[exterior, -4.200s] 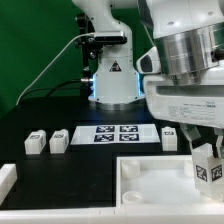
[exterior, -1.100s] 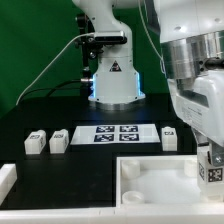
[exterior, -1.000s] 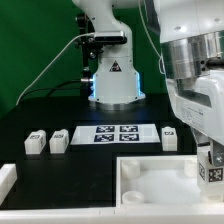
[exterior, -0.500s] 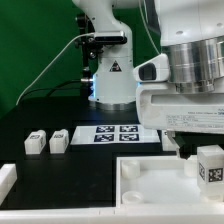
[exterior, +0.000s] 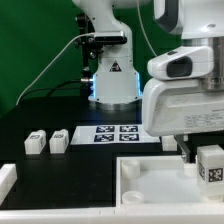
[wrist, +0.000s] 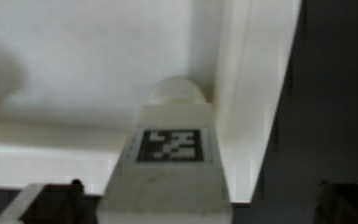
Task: Assemble one leg
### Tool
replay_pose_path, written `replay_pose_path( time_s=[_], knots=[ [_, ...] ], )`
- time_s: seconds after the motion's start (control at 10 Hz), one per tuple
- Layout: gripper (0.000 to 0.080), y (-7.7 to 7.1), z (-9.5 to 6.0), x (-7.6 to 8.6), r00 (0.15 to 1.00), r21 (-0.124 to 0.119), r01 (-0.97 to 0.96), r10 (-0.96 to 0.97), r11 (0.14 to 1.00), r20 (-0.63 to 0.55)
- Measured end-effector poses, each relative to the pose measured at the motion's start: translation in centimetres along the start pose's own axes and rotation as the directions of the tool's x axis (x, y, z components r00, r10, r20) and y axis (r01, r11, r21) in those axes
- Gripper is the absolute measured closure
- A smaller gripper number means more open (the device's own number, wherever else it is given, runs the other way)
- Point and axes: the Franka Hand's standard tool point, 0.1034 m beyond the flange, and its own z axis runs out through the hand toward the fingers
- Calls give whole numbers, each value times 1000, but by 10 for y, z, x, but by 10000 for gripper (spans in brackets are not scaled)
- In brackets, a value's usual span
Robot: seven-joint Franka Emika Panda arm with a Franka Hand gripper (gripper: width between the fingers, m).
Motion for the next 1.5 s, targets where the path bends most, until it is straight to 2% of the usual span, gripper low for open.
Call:
replay_pose_path(
  time_s=[0.1, 0.2, 0.3, 0.4, 0.5, 0.6, 0.7, 0.8, 1.0, 1.1, 1.2, 1.3, 1.4, 1.5],
  knots=[
    [182, 0, 0, 0, 998, 6, -64, 64, 998, 0],
    [314, 0, 0, 0, 998, 6, -60, 60, 998, 0],
    [314, 0, 0, 0, 995, 10, -103, 103, 995, 0],
    [497, -1, 0, 0, 971, 16, -241, 241, 970, 3],
    [498, 1, 0, 0, 939, 13, -344, 344, 939, 4],
    [498, 3, 0, 1, 883, 21, -470, 470, 882, 4],
    [498, 6, 1, 2, 783, 33, -622, 622, 782, 4],
    [498, 6, 2, 0, 663, 30, -749, 749, 662, 0],
    [498, 8, 2, -4, 333, 82, -940, 943, 332, -1],
    [498, 6, 3, -5, 138, 83, -987, 990, 135, 30],
    [498, 5, 3, -5, -3, 83, -996, 998, -7, 56],
    [498, 5, 3, -5, -109, 84, -990, 991, -116, 78],
    [498, 3, 3, -5, -153, 80, -984, 985, -160, 81],
    [499, 3, 3, -5, -124, 82, -988, 989, -131, 79]
  ],
)
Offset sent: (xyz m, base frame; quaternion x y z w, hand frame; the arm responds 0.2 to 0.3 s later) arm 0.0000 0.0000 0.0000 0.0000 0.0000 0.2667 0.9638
